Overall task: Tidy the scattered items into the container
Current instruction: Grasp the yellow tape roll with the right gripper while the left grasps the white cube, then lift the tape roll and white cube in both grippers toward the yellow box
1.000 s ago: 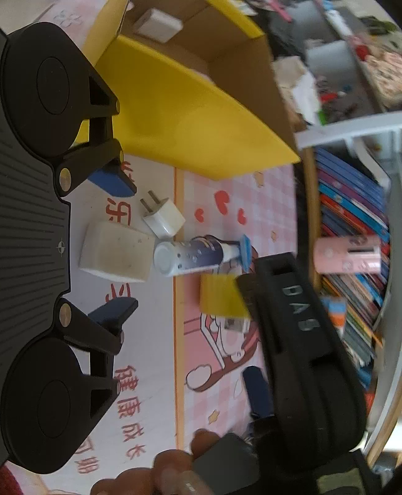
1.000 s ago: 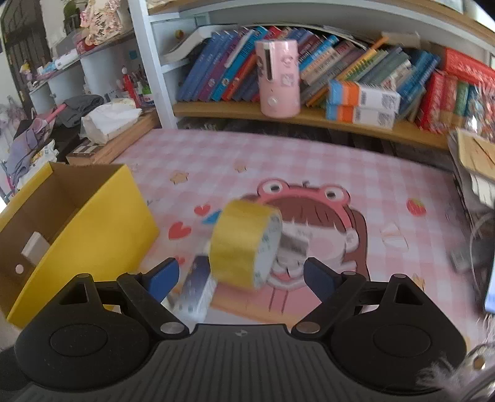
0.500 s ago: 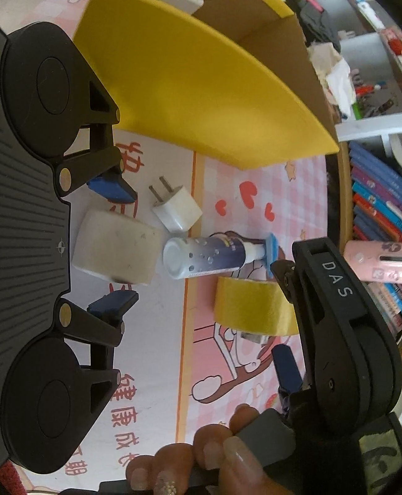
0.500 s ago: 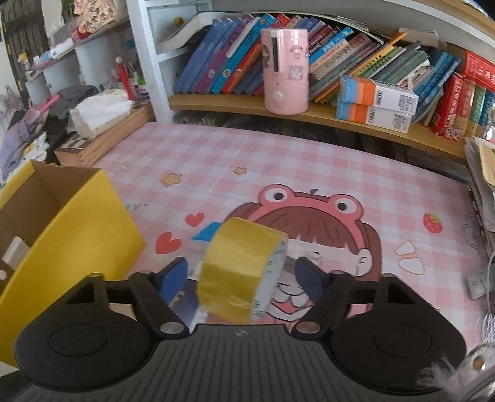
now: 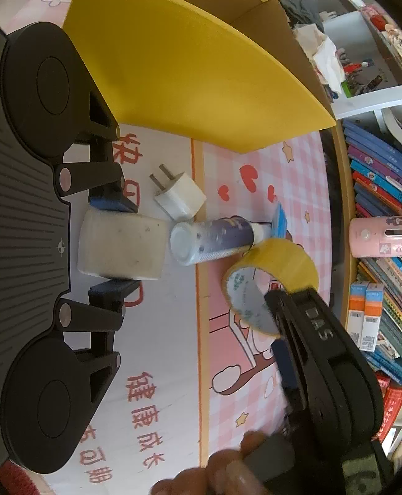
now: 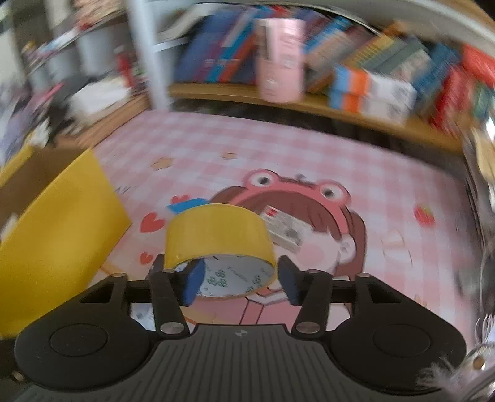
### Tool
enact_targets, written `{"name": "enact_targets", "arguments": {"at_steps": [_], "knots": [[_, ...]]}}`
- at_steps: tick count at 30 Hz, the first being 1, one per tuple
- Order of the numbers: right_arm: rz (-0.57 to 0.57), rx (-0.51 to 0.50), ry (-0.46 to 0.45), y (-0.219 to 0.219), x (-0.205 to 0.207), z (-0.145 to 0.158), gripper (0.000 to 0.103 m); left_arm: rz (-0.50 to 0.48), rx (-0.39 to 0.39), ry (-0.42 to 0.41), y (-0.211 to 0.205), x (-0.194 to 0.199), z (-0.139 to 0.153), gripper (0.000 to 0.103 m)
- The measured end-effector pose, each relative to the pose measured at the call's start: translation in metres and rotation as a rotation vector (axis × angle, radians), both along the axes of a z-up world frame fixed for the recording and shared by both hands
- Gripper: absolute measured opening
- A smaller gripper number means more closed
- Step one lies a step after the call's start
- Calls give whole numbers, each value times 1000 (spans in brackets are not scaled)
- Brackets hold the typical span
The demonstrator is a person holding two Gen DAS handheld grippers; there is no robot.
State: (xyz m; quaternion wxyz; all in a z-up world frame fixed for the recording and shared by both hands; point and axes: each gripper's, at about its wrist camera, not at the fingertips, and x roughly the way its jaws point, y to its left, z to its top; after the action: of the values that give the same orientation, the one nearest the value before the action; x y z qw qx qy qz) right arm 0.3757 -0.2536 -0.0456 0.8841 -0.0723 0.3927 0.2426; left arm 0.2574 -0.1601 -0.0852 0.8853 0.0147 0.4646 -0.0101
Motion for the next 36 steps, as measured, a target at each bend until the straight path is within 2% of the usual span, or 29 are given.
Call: {"name": "enact_targets", "arguments": {"at_steps": [4, 10, 14, 17, 22, 24, 27, 36], "knots": [[151, -124, -114, 17, -3, -1, 63, 10, -19, 0, 3, -5, 1, 36], [186, -177, -159, 19, -4, -5, 66, 28, -25, -2, 7, -11, 2, 34], [216, -211, -176, 22, -2, -8, 50, 37, -31, -13, 8, -12, 4, 32], [250, -226, -192, 23, -1, -7, 44, 29, -45, -21, 8, -14, 7, 30], [249, -201, -142, 13, 2, -3, 32, 13, -53, -54, 5, -18, 17, 29], [215, -196, -134, 7, 2, -2, 9, 16, -64, -64, 6, -19, 22, 29], [180, -134, -69, -5, 2, 0, 7, 18, -83, -73, 8, -21, 26, 29], [141, -126, -51, -23, -23, 6, 6, -7, -88, -101, 4, -35, 36, 28]]}}
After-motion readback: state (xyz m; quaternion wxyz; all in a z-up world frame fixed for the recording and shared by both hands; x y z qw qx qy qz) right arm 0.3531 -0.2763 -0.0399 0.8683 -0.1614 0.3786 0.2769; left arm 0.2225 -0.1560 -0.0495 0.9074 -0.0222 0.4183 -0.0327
